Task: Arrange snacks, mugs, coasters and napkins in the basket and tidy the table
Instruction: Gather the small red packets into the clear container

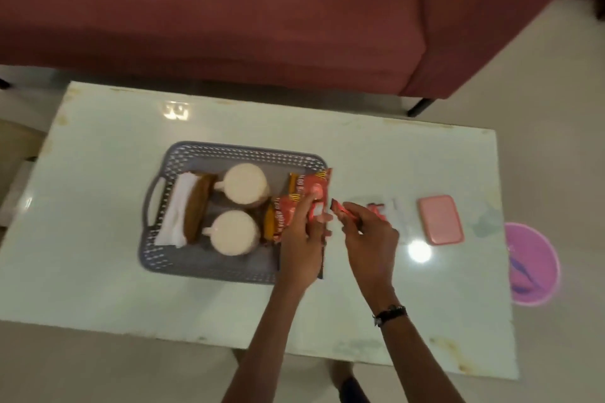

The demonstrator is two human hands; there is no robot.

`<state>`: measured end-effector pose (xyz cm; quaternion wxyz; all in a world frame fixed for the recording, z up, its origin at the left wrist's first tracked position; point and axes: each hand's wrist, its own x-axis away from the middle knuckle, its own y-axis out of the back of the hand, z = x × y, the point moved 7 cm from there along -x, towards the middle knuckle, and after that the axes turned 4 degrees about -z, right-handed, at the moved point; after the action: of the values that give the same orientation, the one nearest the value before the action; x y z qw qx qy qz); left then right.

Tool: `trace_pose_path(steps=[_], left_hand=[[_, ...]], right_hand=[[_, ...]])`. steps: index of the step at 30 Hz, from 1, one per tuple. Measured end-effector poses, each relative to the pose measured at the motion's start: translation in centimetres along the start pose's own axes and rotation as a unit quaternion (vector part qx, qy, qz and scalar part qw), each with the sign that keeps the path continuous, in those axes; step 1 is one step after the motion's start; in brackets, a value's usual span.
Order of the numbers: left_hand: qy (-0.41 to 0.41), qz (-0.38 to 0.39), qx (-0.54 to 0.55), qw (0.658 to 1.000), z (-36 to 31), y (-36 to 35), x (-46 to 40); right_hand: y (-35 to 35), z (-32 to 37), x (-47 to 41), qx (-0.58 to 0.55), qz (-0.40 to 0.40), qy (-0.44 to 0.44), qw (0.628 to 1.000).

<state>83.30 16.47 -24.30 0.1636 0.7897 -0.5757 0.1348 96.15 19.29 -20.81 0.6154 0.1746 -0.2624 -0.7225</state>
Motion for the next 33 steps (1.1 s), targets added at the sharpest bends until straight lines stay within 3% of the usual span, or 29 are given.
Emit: trace_pose_path(steps=[4,9,15,19,25,33], left_hand=[[-0.005,-0.012,-0.062,0.998,0.4,-7.5,0.6],[0.018,-0.059,-0.170,0.984,0.0,-11.8,-0.1],[0.033,-0.082,-0.193,0.977,1.5,-11.4,-0.5],[0.045,-0.082,-0.219,0.971,2.7,-11.1,-0.5],[0.073,-0.053,-0.247,0.965,5.0,-11.4,-1.8],[-0.018,0.010,-0.307,0.952,3.4,-11.8,-3.2]], right_hand=[[5.1,-6.4,-1.5,0.022,-0.046,-0.055,0.997],[8.2,-9.5,-2.5,0.013,-0.084,-0.080,0.993],[6.1,-10.7,-3.7,0.001,0.019,-0.065,0.998],[7.9,-13.6,-4.9,0.040,-0.053,-0.101,0.993],[8.5,-20.1,-8.1,0.204,0.005,-0.142,0.969],[7.9,-20.7,-8.7,0.178,0.013,-0.182,0.967]])
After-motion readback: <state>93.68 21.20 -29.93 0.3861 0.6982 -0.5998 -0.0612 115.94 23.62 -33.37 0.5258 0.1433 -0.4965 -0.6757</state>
